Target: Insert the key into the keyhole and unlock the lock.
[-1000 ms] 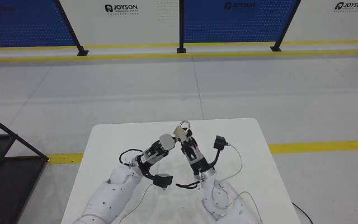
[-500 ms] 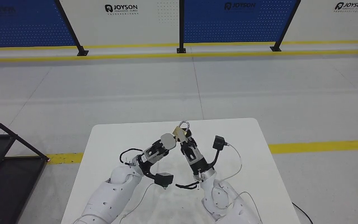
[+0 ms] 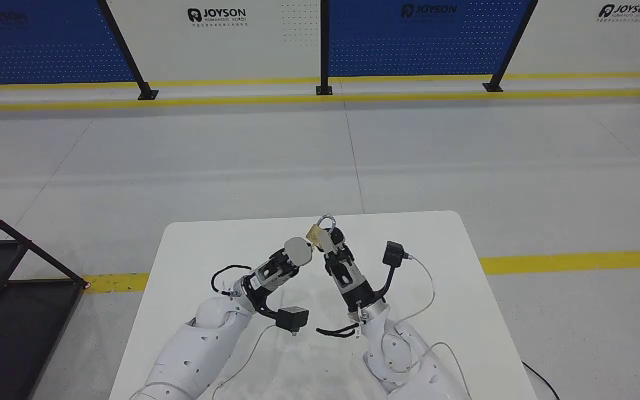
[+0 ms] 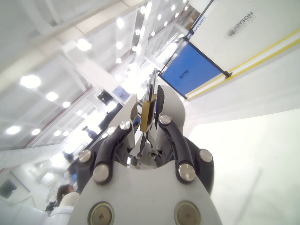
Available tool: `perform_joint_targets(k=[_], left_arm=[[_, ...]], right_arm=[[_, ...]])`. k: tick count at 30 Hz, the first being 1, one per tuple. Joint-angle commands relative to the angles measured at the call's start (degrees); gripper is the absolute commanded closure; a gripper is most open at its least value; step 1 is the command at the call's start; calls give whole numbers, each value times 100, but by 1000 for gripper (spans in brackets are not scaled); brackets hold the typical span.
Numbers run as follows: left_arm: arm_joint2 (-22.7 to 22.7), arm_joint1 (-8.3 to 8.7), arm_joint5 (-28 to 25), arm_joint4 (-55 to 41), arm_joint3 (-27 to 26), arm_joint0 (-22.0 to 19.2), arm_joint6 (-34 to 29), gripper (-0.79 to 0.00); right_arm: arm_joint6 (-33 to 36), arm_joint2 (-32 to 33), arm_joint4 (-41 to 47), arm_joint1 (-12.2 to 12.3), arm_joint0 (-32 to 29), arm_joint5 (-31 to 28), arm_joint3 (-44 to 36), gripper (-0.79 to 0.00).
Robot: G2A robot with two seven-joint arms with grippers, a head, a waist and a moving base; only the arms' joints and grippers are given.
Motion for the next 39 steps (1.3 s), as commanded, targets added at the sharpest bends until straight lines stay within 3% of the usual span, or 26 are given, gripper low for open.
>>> perform_joint_targets(k=[1,12,20,24,30,39], left_arm=[[-14,3,41,38,13,2,2,0],[-67,23,125,184,50,21,37,0],[-80,33,171,340,56,29,7,0],[-77,35,182,412,70,28,-38,0],[-55,27,232,568,93,11,-178,0],[6,24,162,550,60,15,-174,0]], right_arm=[[97,21,36,5,-1,10,-11,-163],[537,264,105,59,-87,226,-203,-172],[1029,413,244,105,-158,465,-373,-142],[1251,464,341,129,-191,409,-418,-86],[1323,500,352,147,-231,384,-461,0],[1081,448,209,138,-240,318,-434,0]])
